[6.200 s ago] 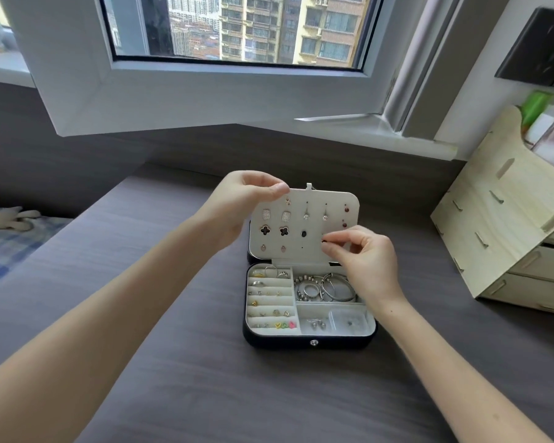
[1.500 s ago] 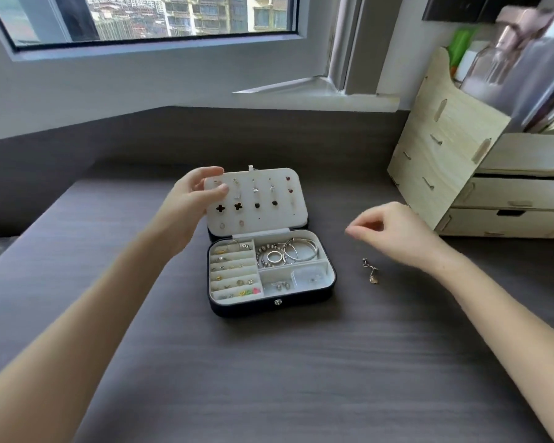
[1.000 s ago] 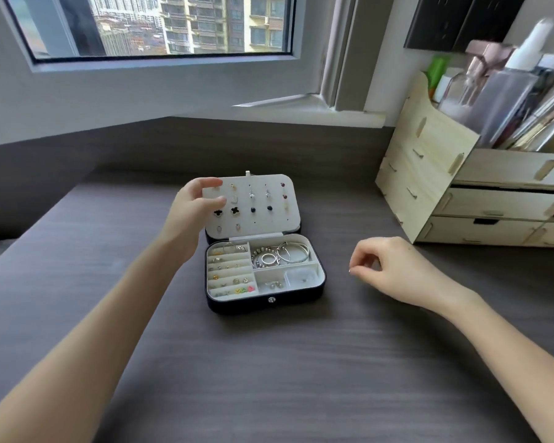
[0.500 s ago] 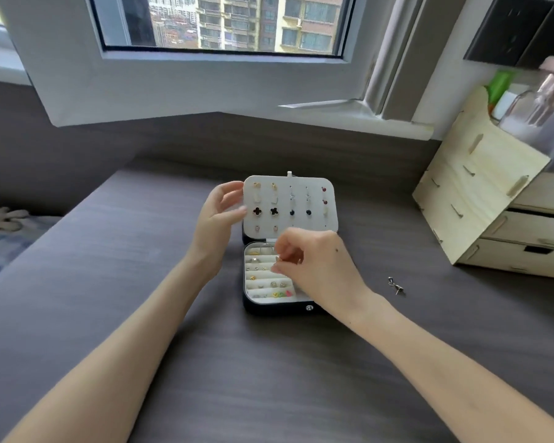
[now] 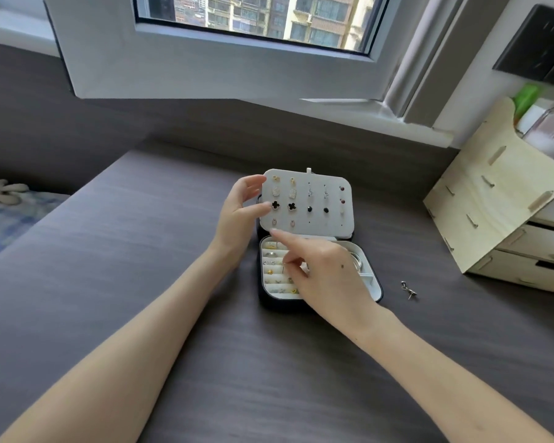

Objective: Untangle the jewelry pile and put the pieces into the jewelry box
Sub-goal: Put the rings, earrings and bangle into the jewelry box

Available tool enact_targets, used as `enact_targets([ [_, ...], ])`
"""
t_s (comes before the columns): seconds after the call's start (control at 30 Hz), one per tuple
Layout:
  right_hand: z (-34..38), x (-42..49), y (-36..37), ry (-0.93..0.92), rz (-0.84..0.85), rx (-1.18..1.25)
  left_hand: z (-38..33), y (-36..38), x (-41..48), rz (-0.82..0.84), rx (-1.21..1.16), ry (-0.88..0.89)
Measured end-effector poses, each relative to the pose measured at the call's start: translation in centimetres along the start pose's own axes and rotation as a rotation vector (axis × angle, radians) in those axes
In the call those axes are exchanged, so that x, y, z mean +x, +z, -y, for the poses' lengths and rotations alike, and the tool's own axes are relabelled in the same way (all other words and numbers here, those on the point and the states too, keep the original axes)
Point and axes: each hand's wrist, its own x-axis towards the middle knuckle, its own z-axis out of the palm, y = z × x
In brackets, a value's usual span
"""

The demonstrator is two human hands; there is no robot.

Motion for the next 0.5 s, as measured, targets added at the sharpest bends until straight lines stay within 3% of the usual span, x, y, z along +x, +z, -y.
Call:
enact_targets([
  [0.3,-0.5,-0.6,0.2,-0.134,-0.05,-0.179,0.0,-0.1,0.1,-0.004,-0.014,0.009],
  [0.5,-1.4,-1.5,-0.1,-0.203,0.097,-0.124,0.2,0.0,0.1,0.006,-0.008,0.019],
])
